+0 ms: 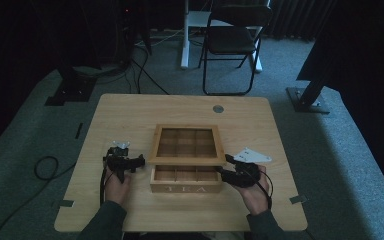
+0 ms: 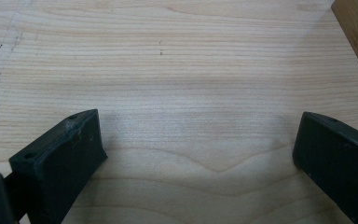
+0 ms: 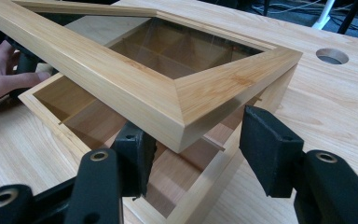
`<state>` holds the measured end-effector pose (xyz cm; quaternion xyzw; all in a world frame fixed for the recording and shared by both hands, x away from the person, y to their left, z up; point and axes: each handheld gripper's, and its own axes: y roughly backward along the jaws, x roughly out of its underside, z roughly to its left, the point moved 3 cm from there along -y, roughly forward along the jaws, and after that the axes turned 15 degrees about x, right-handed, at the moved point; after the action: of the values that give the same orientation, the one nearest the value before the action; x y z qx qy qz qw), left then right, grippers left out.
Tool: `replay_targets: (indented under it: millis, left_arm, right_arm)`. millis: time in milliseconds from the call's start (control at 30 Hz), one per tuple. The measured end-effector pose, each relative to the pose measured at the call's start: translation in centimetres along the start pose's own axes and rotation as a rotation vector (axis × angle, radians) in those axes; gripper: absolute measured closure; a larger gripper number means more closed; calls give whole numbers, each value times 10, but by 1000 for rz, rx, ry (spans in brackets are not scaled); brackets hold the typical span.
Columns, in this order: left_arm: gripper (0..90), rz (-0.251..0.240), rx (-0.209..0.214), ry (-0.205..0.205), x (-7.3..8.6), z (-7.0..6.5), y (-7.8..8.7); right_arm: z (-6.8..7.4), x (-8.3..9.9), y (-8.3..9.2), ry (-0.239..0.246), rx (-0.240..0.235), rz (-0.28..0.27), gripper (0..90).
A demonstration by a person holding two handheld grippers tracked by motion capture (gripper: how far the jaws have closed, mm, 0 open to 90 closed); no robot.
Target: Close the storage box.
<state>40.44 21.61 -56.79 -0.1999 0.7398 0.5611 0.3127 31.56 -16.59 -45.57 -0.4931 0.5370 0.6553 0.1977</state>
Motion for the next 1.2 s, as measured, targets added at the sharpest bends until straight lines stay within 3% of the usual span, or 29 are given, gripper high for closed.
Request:
replay_targets:
  millis: [1200]
  left_arm:
    - [16,1,-3,3,0,0,0]
  right_arm:
    - [3,23,-1,-16,-18,21,451]
